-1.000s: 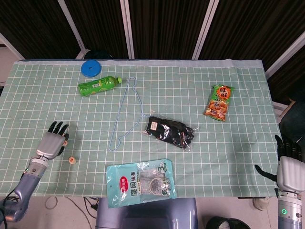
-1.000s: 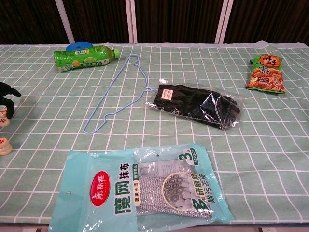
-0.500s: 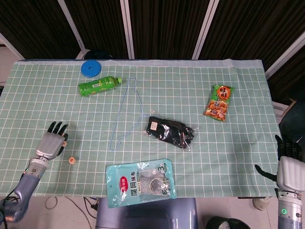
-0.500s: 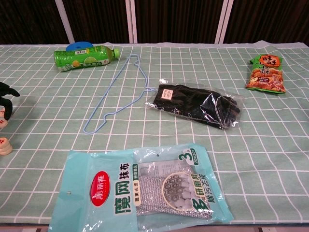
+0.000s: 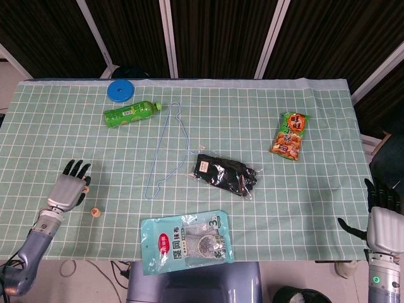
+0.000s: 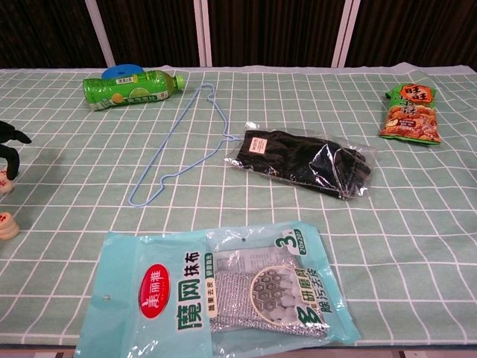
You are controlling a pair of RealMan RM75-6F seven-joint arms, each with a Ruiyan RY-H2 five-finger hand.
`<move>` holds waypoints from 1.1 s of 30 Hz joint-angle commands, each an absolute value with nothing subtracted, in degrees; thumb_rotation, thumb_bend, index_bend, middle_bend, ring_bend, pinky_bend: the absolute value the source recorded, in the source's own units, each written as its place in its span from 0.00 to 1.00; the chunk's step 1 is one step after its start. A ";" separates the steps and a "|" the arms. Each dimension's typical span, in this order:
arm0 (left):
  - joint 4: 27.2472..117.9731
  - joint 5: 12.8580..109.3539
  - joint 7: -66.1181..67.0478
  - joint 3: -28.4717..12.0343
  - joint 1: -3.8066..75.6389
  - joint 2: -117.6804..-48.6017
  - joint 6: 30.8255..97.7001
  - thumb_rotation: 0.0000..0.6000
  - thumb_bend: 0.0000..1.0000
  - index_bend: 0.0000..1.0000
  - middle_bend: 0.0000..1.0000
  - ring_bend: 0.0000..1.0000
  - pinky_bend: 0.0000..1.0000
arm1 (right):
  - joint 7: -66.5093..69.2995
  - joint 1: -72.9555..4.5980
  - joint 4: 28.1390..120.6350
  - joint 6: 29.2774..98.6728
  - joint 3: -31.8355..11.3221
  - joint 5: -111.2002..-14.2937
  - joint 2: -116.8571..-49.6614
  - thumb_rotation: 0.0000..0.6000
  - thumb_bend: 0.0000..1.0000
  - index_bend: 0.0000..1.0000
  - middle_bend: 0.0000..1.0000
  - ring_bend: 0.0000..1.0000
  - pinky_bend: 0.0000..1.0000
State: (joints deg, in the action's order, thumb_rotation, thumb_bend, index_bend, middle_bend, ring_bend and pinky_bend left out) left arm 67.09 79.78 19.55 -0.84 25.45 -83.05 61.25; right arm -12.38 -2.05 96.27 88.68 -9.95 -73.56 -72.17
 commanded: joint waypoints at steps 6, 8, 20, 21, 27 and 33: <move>73.34 83.47 19.60 0.53 24.59 -80.14 65.02 1.00 0.33 0.48 0.11 0.00 0.08 | -12.42 -2.04 96.33 88.75 -9.93 -73.65 -72.14 1.00 0.20 0.07 0.05 0.03 0.00; 75.41 84.69 19.77 1.26 24.19 -79.19 66.01 1.00 0.33 0.48 0.11 0.00 0.08 | -12.38 -2.02 96.31 88.79 -9.95 -73.65 -72.11 1.00 0.20 0.07 0.05 0.03 0.00; 83.22 89.35 21.66 4.59 22.60 -75.38 68.66 1.00 0.33 0.48 0.11 0.00 0.08 | -12.36 -2.01 96.27 88.86 -9.97 -73.71 -72.07 1.00 0.20 0.07 0.05 0.03 0.00; 83.36 89.43 22.00 4.69 22.44 -75.25 68.84 1.00 0.33 0.48 0.11 0.00 0.08 | -12.35 -2.01 96.27 88.85 -9.97 -73.69 -72.06 1.00 0.20 0.07 0.05 0.03 0.00; 83.42 89.82 22.93 5.28 21.67 -75.00 69.30 1.00 0.33 0.48 0.11 0.00 0.08 | -12.31 -2.01 96.31 88.78 -9.95 -73.65 -72.05 1.00 0.20 0.07 0.05 0.03 0.00; 82.99 90.16 23.05 5.63 21.55 -75.38 68.79 1.00 0.33 0.48 0.12 0.00 0.08 | -12.40 -2.01 96.32 88.81 -10.00 -73.55 -72.06 1.00 0.21 0.07 0.05 0.03 0.00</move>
State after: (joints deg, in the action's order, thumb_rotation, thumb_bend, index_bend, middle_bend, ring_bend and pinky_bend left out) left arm 83.01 90.14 23.03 5.61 21.56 -75.35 68.81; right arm -12.40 -2.01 96.32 88.81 -10.00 -73.55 -72.06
